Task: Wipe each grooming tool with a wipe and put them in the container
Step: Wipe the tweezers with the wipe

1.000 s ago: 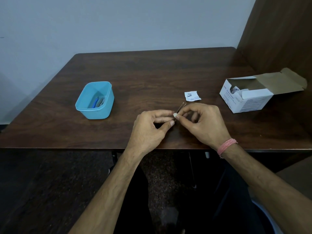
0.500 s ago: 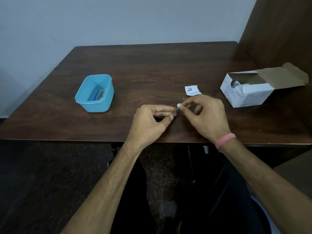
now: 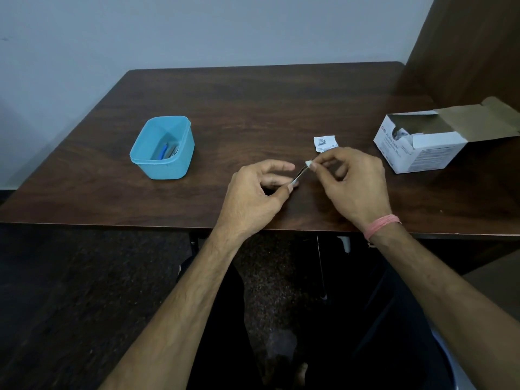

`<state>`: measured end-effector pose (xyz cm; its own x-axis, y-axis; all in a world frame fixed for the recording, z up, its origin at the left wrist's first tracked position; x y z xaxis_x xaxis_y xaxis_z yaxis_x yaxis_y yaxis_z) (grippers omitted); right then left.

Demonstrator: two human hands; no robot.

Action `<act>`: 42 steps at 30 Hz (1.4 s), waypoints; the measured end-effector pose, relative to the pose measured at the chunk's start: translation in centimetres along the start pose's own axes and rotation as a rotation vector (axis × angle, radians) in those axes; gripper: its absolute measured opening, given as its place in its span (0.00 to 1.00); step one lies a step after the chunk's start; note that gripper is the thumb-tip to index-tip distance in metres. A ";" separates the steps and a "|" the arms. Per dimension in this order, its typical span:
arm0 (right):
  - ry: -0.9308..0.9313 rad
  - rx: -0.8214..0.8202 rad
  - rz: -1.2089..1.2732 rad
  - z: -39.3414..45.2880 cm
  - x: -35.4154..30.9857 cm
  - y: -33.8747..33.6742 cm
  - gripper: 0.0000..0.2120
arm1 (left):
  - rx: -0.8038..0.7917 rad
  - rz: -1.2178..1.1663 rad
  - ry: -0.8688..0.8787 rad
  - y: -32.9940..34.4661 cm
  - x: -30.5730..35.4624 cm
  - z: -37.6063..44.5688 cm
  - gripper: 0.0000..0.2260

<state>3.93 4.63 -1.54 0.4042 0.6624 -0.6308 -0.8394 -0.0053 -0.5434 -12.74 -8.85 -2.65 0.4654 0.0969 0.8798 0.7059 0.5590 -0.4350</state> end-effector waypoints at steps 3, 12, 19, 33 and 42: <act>-0.136 -0.153 0.051 -0.8 -1.4 0.4 0.02 | -0.006 0.014 0.001 -0.1 -0.1 0.1 0.14; -0.008 -0.046 -0.029 0.2 -0.2 0.2 0.04 | -0.008 -0.010 -0.022 -0.1 0.3 0.0 0.13; -0.220 -0.273 -0.029 -0.9 -2.4 0.4 0.04 | -0.015 0.022 -0.005 -0.2 0.3 0.2 0.14; 0.089 -0.155 0.228 -0.3 -0.2 0.2 0.07 | 0.048 0.030 -0.036 -0.4 0.8 0.1 0.12; -0.002 -0.094 -0.033 -0.2 -0.5 0.3 0.06 | 0.021 0.017 -0.038 -0.3 1.0 0.1 0.12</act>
<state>3.58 4.10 -1.50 0.4304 0.6647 -0.6107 -0.7876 -0.0540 -0.6138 -12.58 -8.89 -1.65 0.4561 0.1377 0.8792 0.6868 0.5738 -0.4462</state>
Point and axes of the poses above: each hand's wrist, its own z-axis towards the middle knuckle, its own y-axis out of the palm, x = y × z, the point moved 4 cm from there along z, towards the middle knuckle, and after that the axes turned 5 degrees about x, right-handed, at the moved point
